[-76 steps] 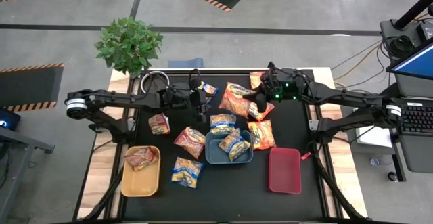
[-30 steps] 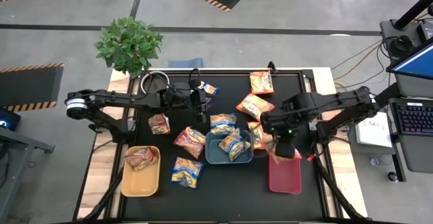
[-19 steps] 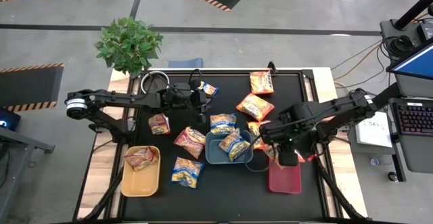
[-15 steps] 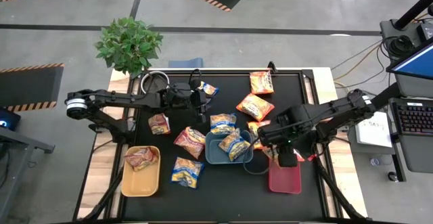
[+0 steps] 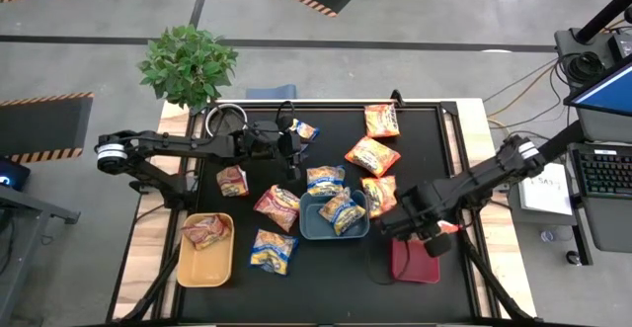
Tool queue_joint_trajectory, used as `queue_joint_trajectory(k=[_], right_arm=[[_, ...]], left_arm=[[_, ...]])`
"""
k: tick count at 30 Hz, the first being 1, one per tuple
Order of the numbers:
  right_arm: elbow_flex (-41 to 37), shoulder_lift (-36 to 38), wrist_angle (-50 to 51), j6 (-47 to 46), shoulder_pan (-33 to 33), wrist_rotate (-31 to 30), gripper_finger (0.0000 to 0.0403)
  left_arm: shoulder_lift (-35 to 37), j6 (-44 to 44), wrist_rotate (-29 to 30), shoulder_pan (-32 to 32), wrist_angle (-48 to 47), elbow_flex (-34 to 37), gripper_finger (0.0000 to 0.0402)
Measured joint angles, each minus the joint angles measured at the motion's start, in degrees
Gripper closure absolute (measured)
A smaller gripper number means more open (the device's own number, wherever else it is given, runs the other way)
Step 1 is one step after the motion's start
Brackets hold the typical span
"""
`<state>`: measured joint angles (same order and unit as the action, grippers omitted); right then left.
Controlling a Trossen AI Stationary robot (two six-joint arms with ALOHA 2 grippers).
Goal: Sort Maruchan noodles
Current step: Put the top left orange noodle pack into the red bin
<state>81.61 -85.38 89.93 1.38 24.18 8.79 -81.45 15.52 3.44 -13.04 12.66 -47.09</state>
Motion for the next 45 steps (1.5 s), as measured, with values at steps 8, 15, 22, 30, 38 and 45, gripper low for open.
queue_joint_trajectory(k=[8, 15, 22, 30, 38, 45], right_arm=[[-5.41, -0.02, -0.09, 0.82, 0.57, -4.57, 0.0292], [-6.36, -0.02, -2.17, 2.59, 0.57, -6.74, 0.0292], [-6.89, -0.08, -7.14, 3.15, 0.55, -9.50, 0.0287], [-6.91, -3.39, -6.94, 3.20, 0.55, -9.50, 0.0286], [-6.94, -6.09, -6.91, 3.35, 0.55, -9.50, 0.0288], [-6.94, -6.29, -6.95, 8.31, 0.55, -10.59, 0.0290]], left_arm=[[0.00, -0.01, 0.00, 0.00, 0.05, 0.00, 0.0281], [0.00, -0.01, 0.00, 0.00, 0.09, 0.00, 0.0281], [0.00, -0.01, 0.00, -0.02, 0.10, 0.00, 0.0281], [0.00, -0.01, 0.00, 0.00, 0.10, 0.00, 0.0281], [0.00, -0.58, 0.02, -0.02, 0.06, 0.00, 0.0281], [0.00, -0.64, 0.00, -0.02, 0.10, 0.00, 0.0281]])
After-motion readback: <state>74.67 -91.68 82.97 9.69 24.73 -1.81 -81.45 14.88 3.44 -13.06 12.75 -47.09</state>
